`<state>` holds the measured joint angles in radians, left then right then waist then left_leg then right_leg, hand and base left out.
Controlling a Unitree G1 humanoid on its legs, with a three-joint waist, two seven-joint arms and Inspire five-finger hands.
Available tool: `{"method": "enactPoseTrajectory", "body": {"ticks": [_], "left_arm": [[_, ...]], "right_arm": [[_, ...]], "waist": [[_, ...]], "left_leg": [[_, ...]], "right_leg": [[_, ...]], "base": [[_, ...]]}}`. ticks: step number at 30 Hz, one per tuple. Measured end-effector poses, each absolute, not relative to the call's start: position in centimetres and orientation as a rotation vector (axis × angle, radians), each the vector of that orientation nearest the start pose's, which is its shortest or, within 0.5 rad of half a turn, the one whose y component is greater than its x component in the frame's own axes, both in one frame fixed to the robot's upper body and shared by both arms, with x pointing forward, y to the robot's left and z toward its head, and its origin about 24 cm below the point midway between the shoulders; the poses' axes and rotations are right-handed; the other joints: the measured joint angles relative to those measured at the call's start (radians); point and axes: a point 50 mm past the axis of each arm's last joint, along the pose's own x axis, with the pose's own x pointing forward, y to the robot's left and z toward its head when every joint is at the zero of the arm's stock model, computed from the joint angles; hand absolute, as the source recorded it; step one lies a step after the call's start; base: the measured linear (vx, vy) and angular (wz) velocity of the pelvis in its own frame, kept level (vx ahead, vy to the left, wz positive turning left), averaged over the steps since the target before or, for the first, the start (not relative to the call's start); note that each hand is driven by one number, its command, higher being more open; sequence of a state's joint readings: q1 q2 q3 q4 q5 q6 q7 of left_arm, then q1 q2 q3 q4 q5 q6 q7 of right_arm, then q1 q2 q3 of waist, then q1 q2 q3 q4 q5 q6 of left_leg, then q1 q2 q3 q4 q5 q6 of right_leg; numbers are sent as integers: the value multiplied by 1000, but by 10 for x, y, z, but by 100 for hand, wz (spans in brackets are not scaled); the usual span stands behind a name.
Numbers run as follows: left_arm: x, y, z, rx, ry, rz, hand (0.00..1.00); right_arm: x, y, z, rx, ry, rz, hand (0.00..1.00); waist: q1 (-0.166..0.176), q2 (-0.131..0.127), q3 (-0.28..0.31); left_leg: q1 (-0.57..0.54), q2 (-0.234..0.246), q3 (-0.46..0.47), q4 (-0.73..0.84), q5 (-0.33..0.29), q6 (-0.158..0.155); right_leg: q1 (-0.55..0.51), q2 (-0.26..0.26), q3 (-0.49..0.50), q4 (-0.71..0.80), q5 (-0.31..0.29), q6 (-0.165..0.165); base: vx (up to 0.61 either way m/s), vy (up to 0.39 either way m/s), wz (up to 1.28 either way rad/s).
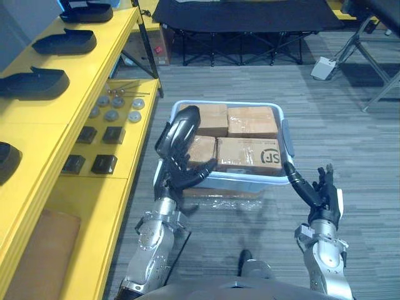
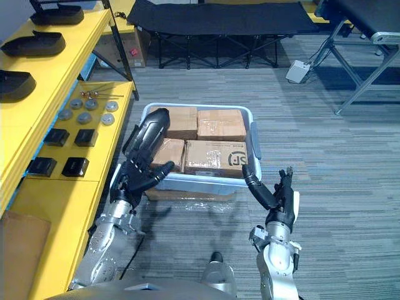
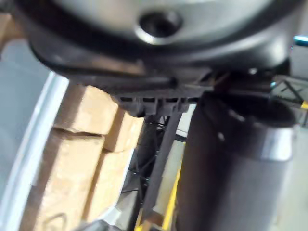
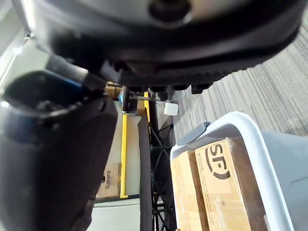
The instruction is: Walk over and take three plastic housings, then place them on the shelf
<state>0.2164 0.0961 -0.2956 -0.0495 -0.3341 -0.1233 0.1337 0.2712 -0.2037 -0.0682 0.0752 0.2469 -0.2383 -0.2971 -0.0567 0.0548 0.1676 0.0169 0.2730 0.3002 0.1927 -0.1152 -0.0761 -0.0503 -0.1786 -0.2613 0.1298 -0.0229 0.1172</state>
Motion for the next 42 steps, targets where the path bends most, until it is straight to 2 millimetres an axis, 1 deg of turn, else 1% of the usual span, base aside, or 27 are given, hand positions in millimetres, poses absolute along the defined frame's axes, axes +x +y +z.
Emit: {"method": "enactPoseTrajectory", "body": {"ticks": [1, 2, 3, 4, 5, 8, 12, 15, 16, 17, 18, 19, 20, 21, 22, 23, 25, 26, 28, 30, 32, 35, 36, 38, 39, 41, 42], "left_arm": [[202, 117, 7, -244, 127, -67, 100], [202, 120, -1, -201, 168, -68, 100], [201, 122, -4, -180, 186, -65, 100], [199, 124, -9, -145, 210, -68, 100], [199, 126, -10, -136, 219, -60, 100], [201, 137, -10, -134, 215, 12, 100], [201, 146, -9, -130, 210, 60, 100], [194, 147, -14, -127, 242, 59, 100], [192, 145, -18, -110, 259, 40, 100], [190, 146, -24, -71, 281, 24, 100], [188, 147, -28, -44, 299, 17, 100], [189, 149, -34, -11, 319, 7, 100], [188, 156, -41, 57, 350, -3, 100], [187, 159, -44, 83, 361, -7, 100], [187, 164, -48, 117, 382, -14, 100], [187, 166, -50, 126, 391, -16, 100], [186, 174, -54, 151, 409, -10, 100], [186, 174, -54, 152, 409, -11, 100], [186, 177, -52, 160, 394, -14, 100], [189, 174, -49, 155, 368, -28, 100], [194, 169, -46, 148, 332, -58, 100], [196, 162, -46, 141, 322, -95, 100], [196, 161, -46, 139, 321, -101, 100], [196, 157, -49, 122, 327, -108, 100], [196, 157, -50, 106, 334, -102, 100], [194, 153, -53, 79, 353, -98, 100], [194, 153, -53, 72, 354, -95, 100]], "right_arm": [[186, -238, 0, 4, 83, -462, 100], [192, -233, -1, 8, 98, -449, 100], [194, -230, -3, 11, 107, -438, 100], [194, -226, -6, 16, 120, -424, 100], [194, -222, -8, 18, 128, -414, 100], [198, -211, -15, -8, 160, -354, 100], [200, -204, -19, -63, 173, -288, 100], [223, -198, -13, -92, 142, -231, 100], [239, -198, -9, -126, 129, -201, 100], [258, -198, -2, -163, 121, -171, 100], [270, -198, 3, -184, 113, -155, 100], [286, -199, 13, -212, 96, -140, 100], [313, -198, 35, -262, 53, -124, 100], [323, -198, 46, -285, 27, -121, 100], [341, -199, 70, -322, -32, -123, 100], [349, -199, 84, -341, -65, -124, 100], [373, -198, 138, -397, -204, -131, 100], [377, -198, 149, -409, -232, -132, 100], [389, -195, 188, -467, -310, -135, 100], [396, -195, 208, -503, -333, -146, 100], [401, -197, 219, -532, -322, -163, 100], [409, -200, 220, -578, -229, -176, 100], [410, -203, 220, -581, -213, -181, 100], [412, -213, 224, -567, -147, -217, 100], [413, -216, 224, -559, -131, -226, 100], [413, -228, 223, -546, -69, -271, 100], [413, -232, 223, -548, -58, -282, 100]], "waist": [[1, 1, 0], [5, -13, 9], [7, -20, 12], [17, -28, 14], [28, -31, 15], [36, -33, 15], [55, -35, 16], [76, -54, 27], [94, -66, 34], [114, -77, 42], [127, -81, 48], [143, -85, 64], [171, -89, 95], [183, -88, 111], [202, -87, 135], [210, -86, 148], [244, -78, 197], [249, -77, 206], [275, -76, 242], [287, -72, 264], [299, -70, 274], [321, -66, 281], [323, -62, 284], [333, -42, 311], [332, -37, 317], [334, -23, 329], [335, -22, 328]], "left_leg": [[2, -11, 0, -6, -3, -8], [9, -31, 4, -3, -6, -13], [14, -40, 4, -2, -8, -17], [18, -56, 3, -1, -12, -29], [16, -70, 2, 5, -17, -42], [6, -91, -12, 28, -31, -44], [-34, -90, -54, 76, -52, -43], [-86, -92, -94, 114, -60, -41], [-108, -93, -109, 132, -62, -42], [-131, -93, -125, 150, -63, -42], [-144, -93, -135, 161, -64, -41], [-158, -93, -149, 177, -66, -41], [-187, -93, -168, 201, -69, -40], [-195, -94, -172, 208, -71, -40], [-223, -96, -184, 226, -73, -38], [-238, -98, -191, 235, -74, -37], [-283, -105, -211, 265, -75, -32], [-294, -107, -216, 274, -75, -32], [-322, -111, -230, 295, -73, -28], [-339, -116, -246, 303, -71, -27], [-360, -121, -266, 312, -72, -27], [-383, -124, -278, 320, -72, -26], [-390, -124, -281, 325, -72, -25], [-395, -124, -286, 332, -72, -23], [-395, -124, -287, 333, -72, -23], [-401, -124, -289, 333, -70, -21], [-406, -124, -288, 333, -70, -19]], "right_leg": [[-5, -8, 7, 1, 6, 7], [-6, -28, 21, 3, 15, 18], [-4, -37, 25, 2, 20, 23], [1, -54, 27, -6, 29, 34], [4, -67, 31, -16, 40, 44], [35, -85, 19, -62, 71, 55], [55, -85, -10, -92, 90, 56], [60, -84, -41, -128, 115, 56], [60, -83, -53, -139, 125, 55], [60, -81, -64, -149, 135, 55], [60, -80, -71, -153, 139, 54], [60, -79, -83, -154, 144, 54], [59, -78, -97, -157, 152, 52], [59, -78, -101, -159, 156, 52], [50, -78, -109, -165, 165, 52], [46, -78, -115, -168, 171, 52], [27, -81, -130, -172, 185, 52], [25, -81, -135, -174, 187, 53], [21, -81, -149, -184, 198, 56], [20, -82, -163, -185, 202, 56], [14, -82, -178, -185, 202, 56], [2, -82, -193, -182, 203, 56], [1, -81, -196, -182, 203, 56], [-1, -81, -198, -177, 202, 56], [-2, -81, -198, -174, 202, 56], [-10, -82, -198, -166, 202, 56], [-16, -83, -198, -165, 202, 56]], "base": [[-49, 157, -21], [-41, 146, -14], [-56, 179, -9], [-49, 165, -3], [-42, 156, 1], [-27, 114, 10], [-26, 37, 20], [-58, 31, 26], [-92, 41, 29], [-99, 40, 30], [-116, 32, 29], [-132, 30, 33], [-163, 42, 31], [-175, 50, 28], [-117, 37, 19], [-134, 56, 22], [-106, 70, 21], [-54, 59, 23], [-35, 50, 17], [-32, 40, 19], [-28, 38, 22], [-23, 35, 12], [-21, 28, 7], [-37, 26, 4], [-51, 26, 2], [-45, 26, 1], [-41, 25, -2]]}}
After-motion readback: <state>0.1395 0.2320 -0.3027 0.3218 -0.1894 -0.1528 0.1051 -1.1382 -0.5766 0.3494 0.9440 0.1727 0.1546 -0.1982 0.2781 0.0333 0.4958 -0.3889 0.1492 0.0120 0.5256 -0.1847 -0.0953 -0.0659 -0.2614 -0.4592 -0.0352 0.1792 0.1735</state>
